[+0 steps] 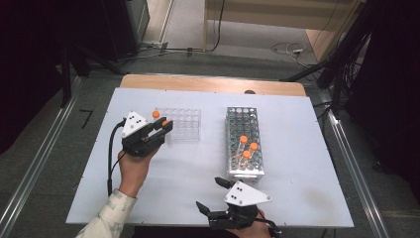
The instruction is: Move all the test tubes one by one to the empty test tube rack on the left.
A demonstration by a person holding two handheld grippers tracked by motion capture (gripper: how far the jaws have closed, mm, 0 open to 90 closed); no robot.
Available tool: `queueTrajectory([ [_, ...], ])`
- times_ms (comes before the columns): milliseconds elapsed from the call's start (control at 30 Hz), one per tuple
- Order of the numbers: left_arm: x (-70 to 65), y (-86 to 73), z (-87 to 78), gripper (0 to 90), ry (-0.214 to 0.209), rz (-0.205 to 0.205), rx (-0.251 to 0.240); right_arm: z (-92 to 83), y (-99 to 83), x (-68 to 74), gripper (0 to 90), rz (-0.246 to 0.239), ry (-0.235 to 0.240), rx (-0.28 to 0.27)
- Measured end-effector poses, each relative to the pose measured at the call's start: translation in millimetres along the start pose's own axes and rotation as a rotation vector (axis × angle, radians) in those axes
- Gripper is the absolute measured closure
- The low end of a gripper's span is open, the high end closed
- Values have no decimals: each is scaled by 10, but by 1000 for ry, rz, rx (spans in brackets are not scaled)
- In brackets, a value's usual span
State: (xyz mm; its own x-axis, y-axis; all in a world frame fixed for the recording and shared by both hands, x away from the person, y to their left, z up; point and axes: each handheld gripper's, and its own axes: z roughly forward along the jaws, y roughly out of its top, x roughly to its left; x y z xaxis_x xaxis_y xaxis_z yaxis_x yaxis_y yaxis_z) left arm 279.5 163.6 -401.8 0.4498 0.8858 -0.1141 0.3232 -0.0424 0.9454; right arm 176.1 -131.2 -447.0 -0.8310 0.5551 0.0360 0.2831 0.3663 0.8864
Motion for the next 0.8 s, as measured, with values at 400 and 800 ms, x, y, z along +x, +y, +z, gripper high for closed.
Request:
queueTrajectory([
  [400, 151, 130, 107, 704, 59, -18, -7, -217, -170, -190, 154, 27, -78, 16],
  [800, 258, 273, 269, 704, 99, -26, -20, -319, -252, -229, 155, 42, -99, 15],
])
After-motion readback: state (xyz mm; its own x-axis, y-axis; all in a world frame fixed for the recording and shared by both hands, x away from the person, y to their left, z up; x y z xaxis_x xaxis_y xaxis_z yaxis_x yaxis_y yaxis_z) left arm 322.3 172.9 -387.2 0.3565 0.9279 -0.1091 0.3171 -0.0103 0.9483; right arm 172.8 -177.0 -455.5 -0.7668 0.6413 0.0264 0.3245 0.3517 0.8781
